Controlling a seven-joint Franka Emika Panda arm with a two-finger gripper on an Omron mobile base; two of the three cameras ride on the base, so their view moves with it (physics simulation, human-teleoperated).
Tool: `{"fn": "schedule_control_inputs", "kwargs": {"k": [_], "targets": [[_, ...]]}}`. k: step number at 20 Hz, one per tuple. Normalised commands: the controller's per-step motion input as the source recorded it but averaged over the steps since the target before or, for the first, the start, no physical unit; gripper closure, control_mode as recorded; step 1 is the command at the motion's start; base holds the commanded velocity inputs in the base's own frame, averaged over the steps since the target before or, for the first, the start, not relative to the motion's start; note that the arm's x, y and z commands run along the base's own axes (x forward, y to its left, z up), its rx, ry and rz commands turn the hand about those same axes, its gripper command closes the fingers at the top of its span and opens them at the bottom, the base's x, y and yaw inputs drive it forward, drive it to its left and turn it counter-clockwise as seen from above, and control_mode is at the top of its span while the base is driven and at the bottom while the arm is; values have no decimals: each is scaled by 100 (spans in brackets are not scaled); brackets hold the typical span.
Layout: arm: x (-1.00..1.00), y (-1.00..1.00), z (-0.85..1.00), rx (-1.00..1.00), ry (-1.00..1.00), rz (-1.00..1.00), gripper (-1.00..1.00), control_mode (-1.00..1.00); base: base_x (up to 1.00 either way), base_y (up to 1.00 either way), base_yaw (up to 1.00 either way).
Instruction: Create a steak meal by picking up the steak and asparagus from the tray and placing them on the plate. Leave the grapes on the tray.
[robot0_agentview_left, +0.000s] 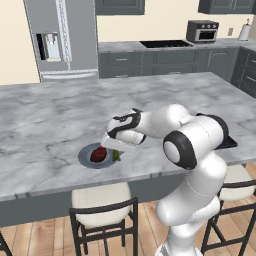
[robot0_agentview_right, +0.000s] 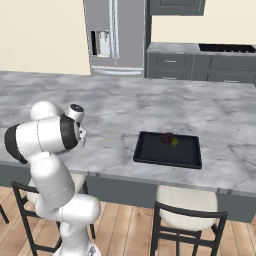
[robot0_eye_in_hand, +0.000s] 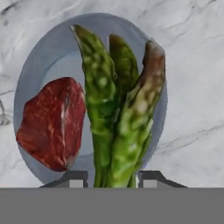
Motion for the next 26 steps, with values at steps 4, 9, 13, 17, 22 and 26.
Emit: {"fn": "schedule_control_inputs", "kwargs": {"k": [4,9,13,17,22,26], "targets": [[23,33,-13,-6,6,0,100,-100,0,0,0],[16,28,-8,-5,3,0,100,-100,0,0,0],[2,18,1,-5,0,0,-100,-100,0,0,0],[0,1,9,-3,-3,0,-100,-100,0,0,0],[0,0,12,-2,-5,0,-100,-100,0,0,0],[-8,0,21,-2,-6,0,-100,-100,0,0,0]]}}
